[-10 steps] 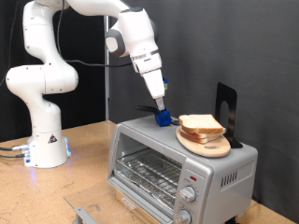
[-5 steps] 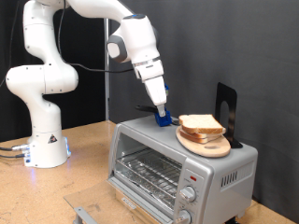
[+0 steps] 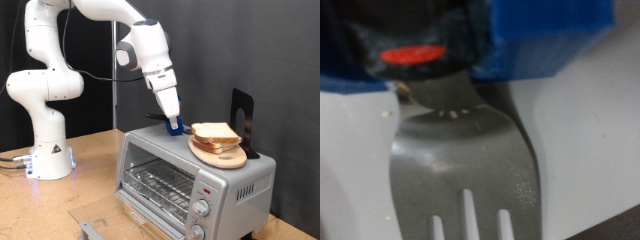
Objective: Make a piece of toast with the oven
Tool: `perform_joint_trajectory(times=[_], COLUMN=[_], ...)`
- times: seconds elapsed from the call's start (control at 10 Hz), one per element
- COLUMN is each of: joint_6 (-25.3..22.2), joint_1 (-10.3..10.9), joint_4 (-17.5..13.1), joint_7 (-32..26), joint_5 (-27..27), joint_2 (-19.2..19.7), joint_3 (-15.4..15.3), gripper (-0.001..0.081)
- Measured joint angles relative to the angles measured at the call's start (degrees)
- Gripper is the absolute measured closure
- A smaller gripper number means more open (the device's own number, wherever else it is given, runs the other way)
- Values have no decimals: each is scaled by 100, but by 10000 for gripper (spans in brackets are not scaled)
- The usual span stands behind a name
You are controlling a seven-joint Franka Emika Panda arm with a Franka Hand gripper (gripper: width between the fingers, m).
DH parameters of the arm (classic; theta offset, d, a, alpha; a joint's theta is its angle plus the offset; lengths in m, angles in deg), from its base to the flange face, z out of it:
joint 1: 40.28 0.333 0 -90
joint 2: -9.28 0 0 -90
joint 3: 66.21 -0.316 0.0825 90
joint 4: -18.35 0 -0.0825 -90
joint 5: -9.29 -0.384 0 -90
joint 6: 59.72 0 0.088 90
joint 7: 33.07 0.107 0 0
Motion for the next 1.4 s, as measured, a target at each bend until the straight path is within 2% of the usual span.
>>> perform_joint_trajectory(times=[1.4], joint_6=[-6], joint_1=[17], joint_4=[-77], joint_7=[4], joint_5=[-57], joint_2=[257], joint_3=[-160], gripper=[124])
